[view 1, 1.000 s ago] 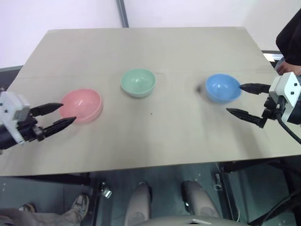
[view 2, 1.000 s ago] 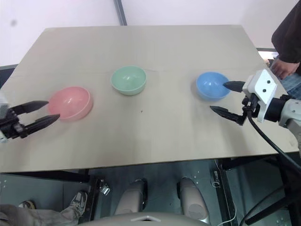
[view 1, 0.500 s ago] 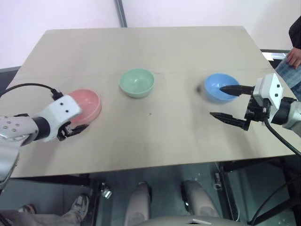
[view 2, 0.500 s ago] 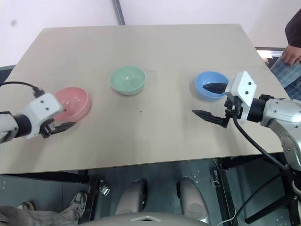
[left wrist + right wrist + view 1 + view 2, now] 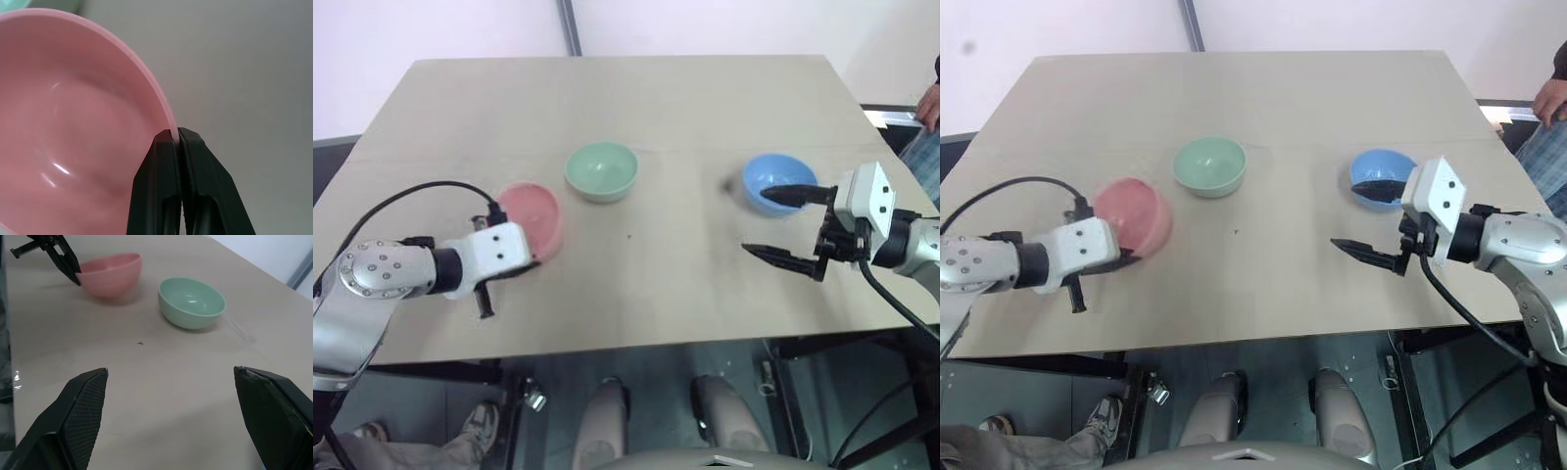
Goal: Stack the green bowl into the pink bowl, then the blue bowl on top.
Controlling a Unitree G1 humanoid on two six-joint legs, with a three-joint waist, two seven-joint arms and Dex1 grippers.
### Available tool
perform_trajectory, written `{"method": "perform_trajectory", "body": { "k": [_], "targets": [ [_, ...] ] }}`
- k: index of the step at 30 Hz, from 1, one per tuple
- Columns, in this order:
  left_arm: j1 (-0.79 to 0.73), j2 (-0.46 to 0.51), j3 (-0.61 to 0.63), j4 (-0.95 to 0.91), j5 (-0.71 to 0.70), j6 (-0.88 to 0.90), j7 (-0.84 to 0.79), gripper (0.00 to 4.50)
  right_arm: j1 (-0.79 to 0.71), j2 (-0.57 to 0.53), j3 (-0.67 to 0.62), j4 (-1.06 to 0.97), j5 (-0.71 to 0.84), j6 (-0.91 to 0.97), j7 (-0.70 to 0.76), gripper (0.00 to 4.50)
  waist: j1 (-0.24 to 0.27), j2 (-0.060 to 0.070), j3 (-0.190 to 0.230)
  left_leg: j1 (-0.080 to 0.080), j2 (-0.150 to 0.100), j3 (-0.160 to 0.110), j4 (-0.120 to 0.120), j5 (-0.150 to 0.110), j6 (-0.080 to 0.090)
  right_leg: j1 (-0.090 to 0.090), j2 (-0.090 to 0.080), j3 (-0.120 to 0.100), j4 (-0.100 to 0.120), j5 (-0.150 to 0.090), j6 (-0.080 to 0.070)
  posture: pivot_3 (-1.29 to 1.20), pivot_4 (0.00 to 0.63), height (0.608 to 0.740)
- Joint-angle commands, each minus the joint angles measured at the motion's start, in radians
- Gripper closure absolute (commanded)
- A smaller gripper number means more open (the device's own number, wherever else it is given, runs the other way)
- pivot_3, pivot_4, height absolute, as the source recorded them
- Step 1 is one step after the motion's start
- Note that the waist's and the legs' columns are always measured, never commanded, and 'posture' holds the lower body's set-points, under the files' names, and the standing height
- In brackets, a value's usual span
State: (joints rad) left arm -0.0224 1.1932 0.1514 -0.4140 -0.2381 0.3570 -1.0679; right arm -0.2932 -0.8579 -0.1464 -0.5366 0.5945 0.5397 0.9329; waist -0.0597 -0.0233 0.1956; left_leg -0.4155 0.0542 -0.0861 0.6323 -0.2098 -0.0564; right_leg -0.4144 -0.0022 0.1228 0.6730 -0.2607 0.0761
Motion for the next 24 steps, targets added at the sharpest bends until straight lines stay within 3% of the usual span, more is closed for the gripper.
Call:
{"method": "perform_trajectory", "body": {
  "k": [1, 5, 12, 20, 24],
  "targets": [
    [-0.046, 0.031, -0.02, -0.027, -0.009, -0.019, -0.063, 4.47, 0.017, -0.008, -0.047, -0.056, 0.026, -0.023, 0.006, 0.0, 0.0, 0.0, 0.0, 0.0, 0.0, 0.0, 0.0, 0.0, 0.0, 0.0, 0.0, 0.0, 0.0, 0.0, 0.0, 0.0, 0.15, 0.727],
    [-0.158, 0.012, -0.149, 0.029, 0.071, -0.084, -0.1, 4.47, 0.048, -0.009, -0.056, -0.081, 0.03, -0.031, 0.011, 0.0, 0.001, 0.0, 0.0, 0.001, 0.0, 0.0, 0.002, 0.0, 0.0, 0.0, 0.0, 0.0, 0.002, 0.0, 0.0, 0.0, 0.15, 0.727],
    [-0.421, -0.165, -0.359, 0.157, 0.194, -0.168, -0.118, 4.47, 0.082, -0.002, -0.064, -0.114, 0.025, -0.028, -0.021, 0.0, 0.016, 0.0, 0.0, 0.0, -0.001, 0.0, 0.003, 0.0, 0.0, 0.001, 0.001, 0.0, 0.003, 0.0, 0.0, 0.0, 0.15, 0.727],
    [-0.477, -0.231, -0.366, 0.152, 0.135, -0.191, -0.2, 1.35, 0.11, -0.006, -0.082, -0.136, 0.027, -0.024, -0.042, 0.0, 0.016, 0.0, 0.0, 0.0, -0.001, -0.001, 0.003, 0.0, 0.0, 0.001, 0.001, 0.0, 0.004, 0.0, 0.0, 0.0, 0.15, 0.727],
    [-0.483, -0.161, -0.235, 0.185, 0.047, -0.136, -0.235, 1.35, 0.115, 0.001, -0.078, -0.137, 0.024, -0.029, -0.051, 0.0, 0.014, -0.001, 0.001, 0.0, -0.001, -0.001, 0.004, 0.0, 0.0, 0.001, 0.001, 0.0, 0.005, 0.0, 0.0, 0.0, 0.15, 0.727]
  ]
}}
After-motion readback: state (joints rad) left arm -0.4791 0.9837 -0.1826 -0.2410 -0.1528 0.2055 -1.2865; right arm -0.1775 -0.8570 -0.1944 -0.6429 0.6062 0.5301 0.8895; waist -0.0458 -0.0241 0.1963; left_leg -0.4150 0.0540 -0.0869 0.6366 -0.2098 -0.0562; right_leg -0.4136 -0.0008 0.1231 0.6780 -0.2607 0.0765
